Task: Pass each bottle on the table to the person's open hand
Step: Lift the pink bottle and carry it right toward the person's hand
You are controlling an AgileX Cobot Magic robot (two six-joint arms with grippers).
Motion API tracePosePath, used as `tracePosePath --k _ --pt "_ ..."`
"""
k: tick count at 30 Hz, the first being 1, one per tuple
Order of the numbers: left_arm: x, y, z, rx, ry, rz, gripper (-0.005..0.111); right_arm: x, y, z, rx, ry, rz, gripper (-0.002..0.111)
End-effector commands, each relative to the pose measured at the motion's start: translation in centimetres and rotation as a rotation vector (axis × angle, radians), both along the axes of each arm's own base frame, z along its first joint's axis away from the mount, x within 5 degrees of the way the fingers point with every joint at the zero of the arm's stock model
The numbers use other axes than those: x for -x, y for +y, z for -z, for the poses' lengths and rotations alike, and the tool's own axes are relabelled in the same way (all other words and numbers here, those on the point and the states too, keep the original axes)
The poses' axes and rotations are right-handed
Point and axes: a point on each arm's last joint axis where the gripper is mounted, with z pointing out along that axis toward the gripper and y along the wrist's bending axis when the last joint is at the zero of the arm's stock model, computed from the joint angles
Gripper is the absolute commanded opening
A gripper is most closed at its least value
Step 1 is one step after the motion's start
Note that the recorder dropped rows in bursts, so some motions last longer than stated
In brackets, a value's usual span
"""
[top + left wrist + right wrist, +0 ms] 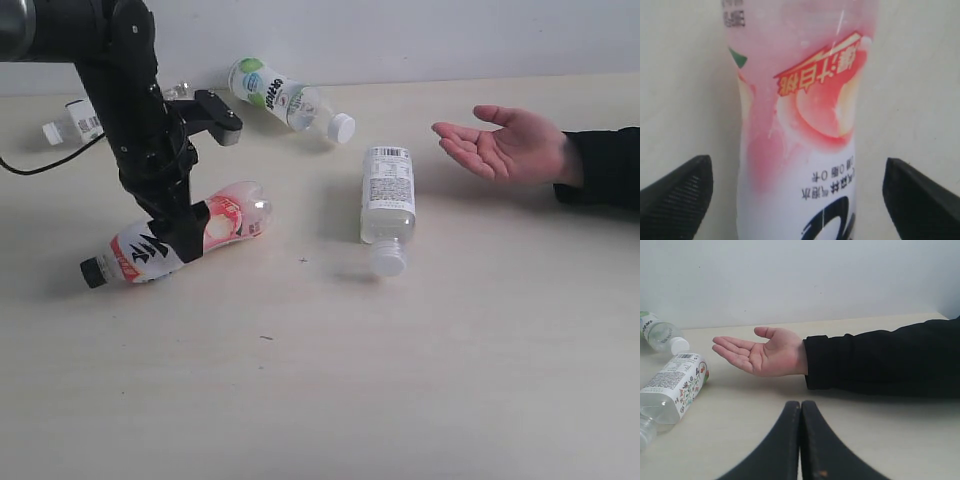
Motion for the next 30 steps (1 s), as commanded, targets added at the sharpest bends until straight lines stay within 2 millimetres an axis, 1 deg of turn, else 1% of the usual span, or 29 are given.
tracePosePath --k 1,4,9,11,12,13,14,15,17,18,20,24,25,26,28,30 --pt "-0.1 -0.1 1.0 -0.013 0.017 0.004 0.088 0.0 0.0 0.1 0.008 -0.009 0.001 0.0" --pt "-0.1 -0.1 1.6 -0.019 0.03 0.006 0.088 0.0 0.0 0.1 0.008 -0.009 0.001 0.0" --pt "-0.1 -0.1 1.9 -0.021 0.035 0.006 0.088 0.0 0.0 0.1 0.008 -0.009 0.001 0.0" --pt "-0.1 -0.1 1.9 -0.021 0.035 0.006 0.083 0.0 0.0 0.1 0.008 -0.009 0.001 0.0" --pt "-0.1 -0.1 1.9 -0.021 0.035 0.006 0.07 0.0 0.0 0.1 0.008 -0.009 0.001 0.0" --pt "-0.1 -0.1 1.9 -0.021 0.035 0.006 0.062 0.0 0.0 0.1 0.008 -0.009 0.001 0.0" --pt "0.0 -0.1 1.9 -0.024 0.041 0.007 0.044 0.0 0.0 0.0 0.007 -0.012 0.001 0.0" --pt "0.0 -0.1 1.9 -0.025 0.045 0.007 0.034 0.0 0.0 0.0 0.007 -0.014 0.0 0.0" --pt "0.2 0.0 1.5 -0.031 0.059 -0.005 -0.001 0.0 0.0 0.0 0.007 -0.012 0.0 0.0" --pt "0.2 0.0 1.3 -0.03 0.057 -0.019 0.0 0.0 0.0 0.0 0.007 -0.012 0.0 0.0" --pt "0.2 0.0 0.0 -0.015 0.024 -0.062 0.0 0.0 0.0 0.0 0.007 -0.012 0.0 0.0" --pt "0.0 -0.4 -4.0 0.058 -0.075 -0.267 0.0 0.0 0.0 0.0 0.007 -0.012 0.0 0.0" --pt "0.1 -0.6 -5.2 0.08 -0.093 -0.337 0.0 0.0 0.0 0.0 0.007 -0.012 0.0 0.0" --pt "0.3 -1.0 -5.8 0.094 -0.099 -0.377 0.0 0.0 0.0 0.0 0.007 -0.012 0.0 0.0" --pt "0.9 -1.6 -7.0 0.117 -0.114 -0.431 0.0 0.0 0.0 0.0 0.007 -0.012 0.0 0.0" --pt "1.7 -2.7 -8.1 0.144 -0.12 -0.489 0.0 0.0 0.0 0.0 0.007 -0.012 0.0 0.0"
